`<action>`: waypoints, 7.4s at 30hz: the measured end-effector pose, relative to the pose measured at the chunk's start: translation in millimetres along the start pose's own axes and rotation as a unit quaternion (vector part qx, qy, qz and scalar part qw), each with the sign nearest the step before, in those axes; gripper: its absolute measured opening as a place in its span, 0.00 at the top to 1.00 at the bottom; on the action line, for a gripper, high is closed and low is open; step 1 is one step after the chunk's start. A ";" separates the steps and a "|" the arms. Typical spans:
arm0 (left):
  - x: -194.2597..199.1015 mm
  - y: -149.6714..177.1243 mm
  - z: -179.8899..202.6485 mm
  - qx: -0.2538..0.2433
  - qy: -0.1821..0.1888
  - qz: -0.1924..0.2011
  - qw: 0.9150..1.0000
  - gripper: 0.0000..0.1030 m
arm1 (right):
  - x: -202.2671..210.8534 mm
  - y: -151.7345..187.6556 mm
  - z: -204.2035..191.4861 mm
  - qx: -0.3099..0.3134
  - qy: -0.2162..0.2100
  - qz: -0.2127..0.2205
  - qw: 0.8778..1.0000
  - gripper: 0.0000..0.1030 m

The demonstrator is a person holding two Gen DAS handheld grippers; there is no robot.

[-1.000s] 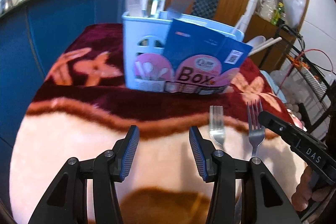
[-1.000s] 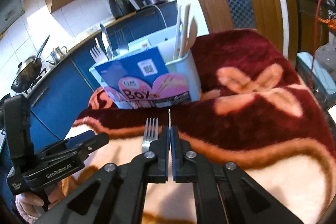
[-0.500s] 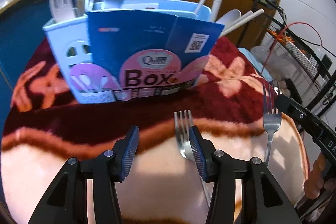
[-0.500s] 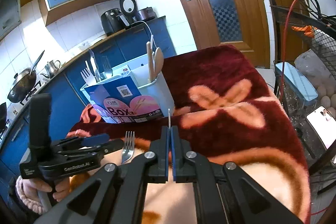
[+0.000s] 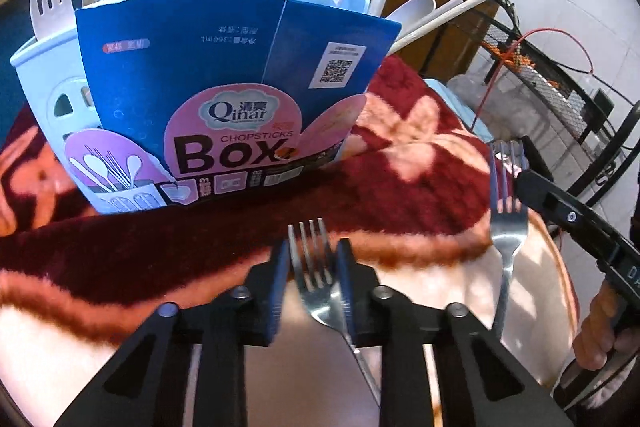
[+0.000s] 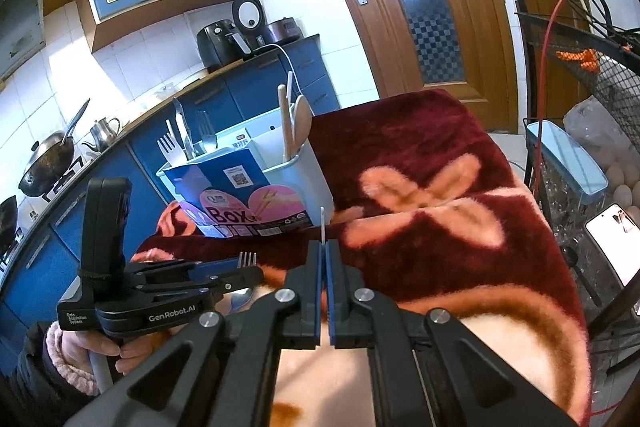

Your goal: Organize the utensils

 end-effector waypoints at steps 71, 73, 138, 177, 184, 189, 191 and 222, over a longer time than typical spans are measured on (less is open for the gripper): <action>144.8 -61.9 -94.9 0.041 -0.279 0.268 0.921 0.98 | 31.8 -129.4 -119.9 0.162 0.123 0.304 0.931 0.96; 141.7 -60.1 -93.8 0.040 -0.275 0.267 0.923 0.98 | 16.4 -132.5 -123.2 0.171 0.131 0.303 0.928 0.96; 183.5 111.8 7.9 0.046 -0.260 0.274 0.925 0.27 | 61.1 89.1 -81.9 0.117 0.003 0.170 0.979 0.20; 137.2 125.8 -10.0 0.080 -0.261 0.229 0.934 0.27 | 39.1 101.5 -59.3 0.102 0.021 0.183 0.978 0.18; 137.7 126.6 -10.4 0.081 -0.260 0.232 0.934 0.27 | 38.5 102.8 -59.2 0.102 0.027 0.181 0.978 0.18; 138.0 126.7 -10.2 0.081 -0.260 0.231 0.934 0.27 | 37.7 102.7 -59.5 0.104 0.028 0.181 0.978 0.18; 138.1 126.7 -10.1 0.081 -0.261 0.231 0.934 0.27 | 37.8 102.7 -59.3 0.103 0.027 0.180 0.978 0.18; 137.9 126.4 -10.8 0.079 -0.258 0.229 0.935 0.27 | 38.1 103.0 -59.2 0.103 0.027 0.180 0.978 0.17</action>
Point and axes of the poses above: each gripper's, at about its wrist camera, not at the fingertips, and x roughly against the way its jaws point, z to its right, y to its underside, the point moved 2 cm from there along -x, roughly the way its jaws point, and after that the axes turned 9 degrees about -x, right-handed, at the moved point
